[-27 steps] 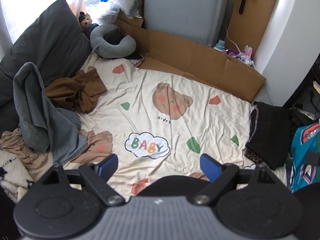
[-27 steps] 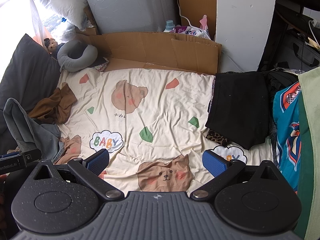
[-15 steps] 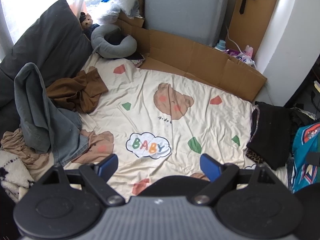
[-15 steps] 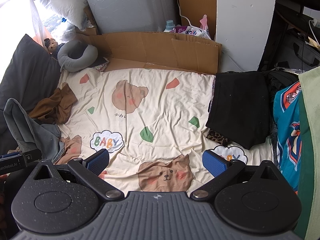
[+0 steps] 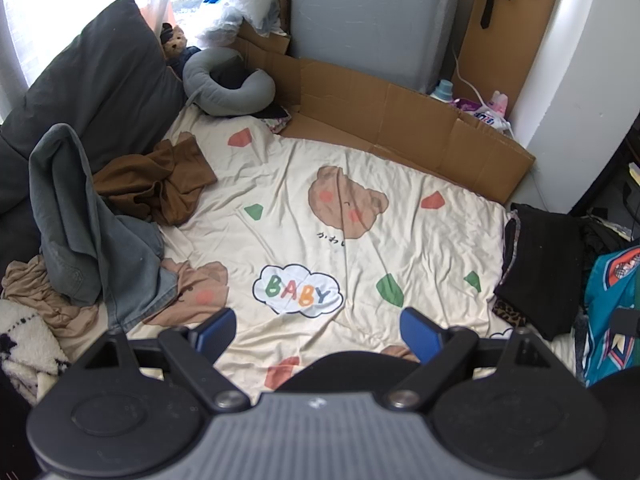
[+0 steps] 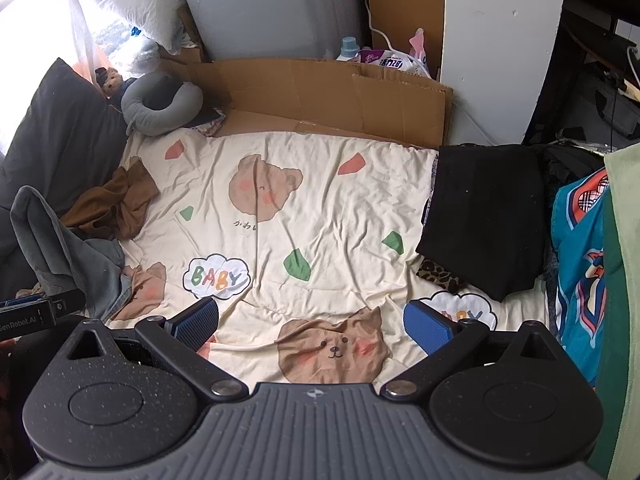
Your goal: Fold clothes
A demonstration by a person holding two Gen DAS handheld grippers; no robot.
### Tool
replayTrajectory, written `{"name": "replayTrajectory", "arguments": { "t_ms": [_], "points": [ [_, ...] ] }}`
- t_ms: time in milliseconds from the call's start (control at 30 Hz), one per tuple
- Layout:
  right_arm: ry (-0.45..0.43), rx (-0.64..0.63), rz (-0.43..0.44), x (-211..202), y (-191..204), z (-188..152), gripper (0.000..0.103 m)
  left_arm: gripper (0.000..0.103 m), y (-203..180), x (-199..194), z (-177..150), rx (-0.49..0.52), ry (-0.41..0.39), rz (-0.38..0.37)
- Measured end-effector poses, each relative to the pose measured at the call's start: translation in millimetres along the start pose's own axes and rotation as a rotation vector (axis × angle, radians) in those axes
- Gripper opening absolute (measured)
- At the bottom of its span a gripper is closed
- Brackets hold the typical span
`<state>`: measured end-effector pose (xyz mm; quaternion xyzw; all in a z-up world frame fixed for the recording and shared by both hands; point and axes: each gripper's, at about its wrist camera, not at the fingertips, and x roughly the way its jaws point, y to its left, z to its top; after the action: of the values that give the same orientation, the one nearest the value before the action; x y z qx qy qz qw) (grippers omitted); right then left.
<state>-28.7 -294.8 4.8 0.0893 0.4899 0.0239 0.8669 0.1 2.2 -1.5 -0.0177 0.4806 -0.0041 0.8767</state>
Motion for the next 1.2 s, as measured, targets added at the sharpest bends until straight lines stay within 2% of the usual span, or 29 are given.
{"name": "replayTrajectory", "arguments": {
  "t_ms": [1200],
  "points": [
    [-0.003, 0.009, -0.001, -0.6, -3.0, 1.3, 0.101, 0.09, 1.0, 4.5, -0.9, -0.002, 0.008, 0.006]
  ]
}}
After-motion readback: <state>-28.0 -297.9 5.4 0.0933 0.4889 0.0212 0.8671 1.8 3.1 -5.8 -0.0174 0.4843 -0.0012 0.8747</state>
